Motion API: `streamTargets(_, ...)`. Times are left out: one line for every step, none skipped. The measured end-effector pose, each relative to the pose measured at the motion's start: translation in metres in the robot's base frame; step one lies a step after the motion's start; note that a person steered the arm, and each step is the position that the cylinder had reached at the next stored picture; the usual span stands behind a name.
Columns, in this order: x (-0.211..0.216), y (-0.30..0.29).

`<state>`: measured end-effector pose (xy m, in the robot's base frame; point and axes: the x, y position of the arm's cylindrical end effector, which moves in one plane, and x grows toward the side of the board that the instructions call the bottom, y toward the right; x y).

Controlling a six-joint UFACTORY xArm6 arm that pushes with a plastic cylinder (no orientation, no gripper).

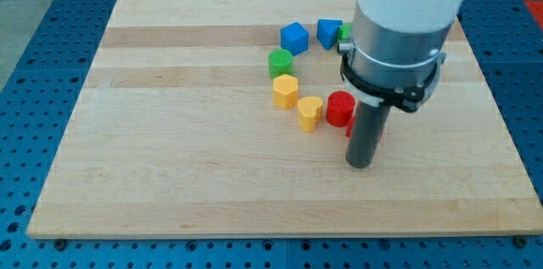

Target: Push the red star above the red circle

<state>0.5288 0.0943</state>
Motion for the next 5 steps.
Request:
streamTargets(-0.009, -0.011)
streamTargets(-0.013, -0.019)
streamTargets(-0.013, 0.007)
streamTargets(-0.013, 0.021)
streamTargets(-0.034, 0.021)
